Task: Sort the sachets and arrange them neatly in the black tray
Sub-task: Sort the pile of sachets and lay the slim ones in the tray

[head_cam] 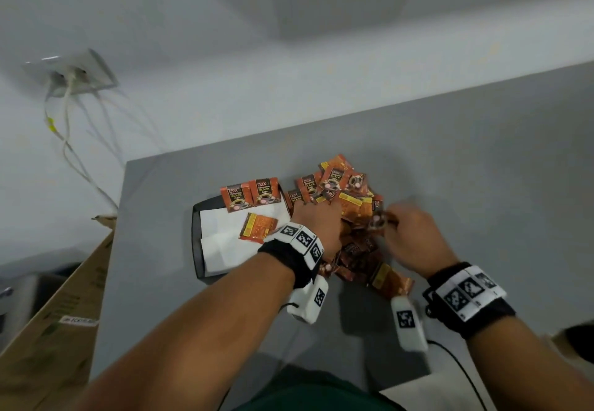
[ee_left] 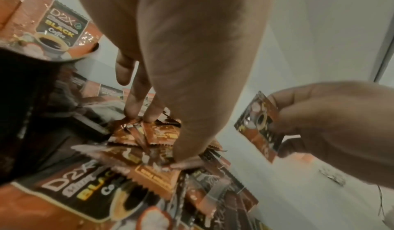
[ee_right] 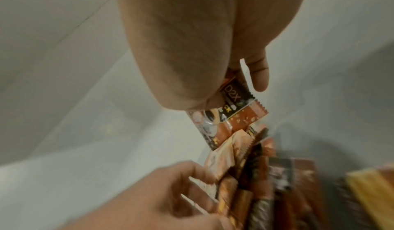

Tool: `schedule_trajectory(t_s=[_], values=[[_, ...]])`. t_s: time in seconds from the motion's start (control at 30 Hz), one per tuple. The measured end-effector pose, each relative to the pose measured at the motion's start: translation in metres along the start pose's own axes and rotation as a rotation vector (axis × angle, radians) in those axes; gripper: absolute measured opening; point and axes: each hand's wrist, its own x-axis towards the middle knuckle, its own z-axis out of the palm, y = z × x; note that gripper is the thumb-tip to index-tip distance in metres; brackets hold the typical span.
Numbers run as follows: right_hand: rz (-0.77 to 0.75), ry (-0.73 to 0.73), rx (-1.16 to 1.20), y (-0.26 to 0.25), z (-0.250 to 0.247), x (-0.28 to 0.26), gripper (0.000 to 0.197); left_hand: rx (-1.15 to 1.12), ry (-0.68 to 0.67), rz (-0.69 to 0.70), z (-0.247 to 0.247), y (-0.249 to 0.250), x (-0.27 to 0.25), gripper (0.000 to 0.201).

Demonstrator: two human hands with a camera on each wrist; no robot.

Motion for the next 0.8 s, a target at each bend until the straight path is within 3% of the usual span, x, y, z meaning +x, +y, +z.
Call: schedule_trajectory(t_s=[0.13, 0.27, 0.4, 0.57, 0.67, 0.8], values=[[0.138, 0.007, 0.086, -0.009, -0.012, 0.034, 0.012, 0.018, 0.016, -0.004, 0.005, 0.002, 0.004, 0.048], [0.105, -0.117, 0.042, -0.023, 0.0, 0.069, 0.03, 0.076, 0.014, 0.039, 0.0, 0.004, 0.002, 0.011], [0.035, -0.215, -0.092, -0.033, 0.015, 0.087, 0.037, 0.034, 0.028, 0.016, 0.003, 0.004, -0.001, 0.02], [-0.108, -0.133, -0.05, -0.025, 0.037, 0.097, 0.019, -0.161, 0.042, -0.066, 0.002, -0.004, 0.003, 0.043], [-0.045, -0.068, -0.002, -0.013, 0.038, 0.101, 0.029, -0.266, 0.031, -0.093, -0.001, -0.008, 0.014, 0.051], [0.055, -0.076, -0.061, 0.0, 0.033, 0.1, 0.025, -0.22, -0.04, -0.158, -0.003, -0.005, 0.025, 0.066]])
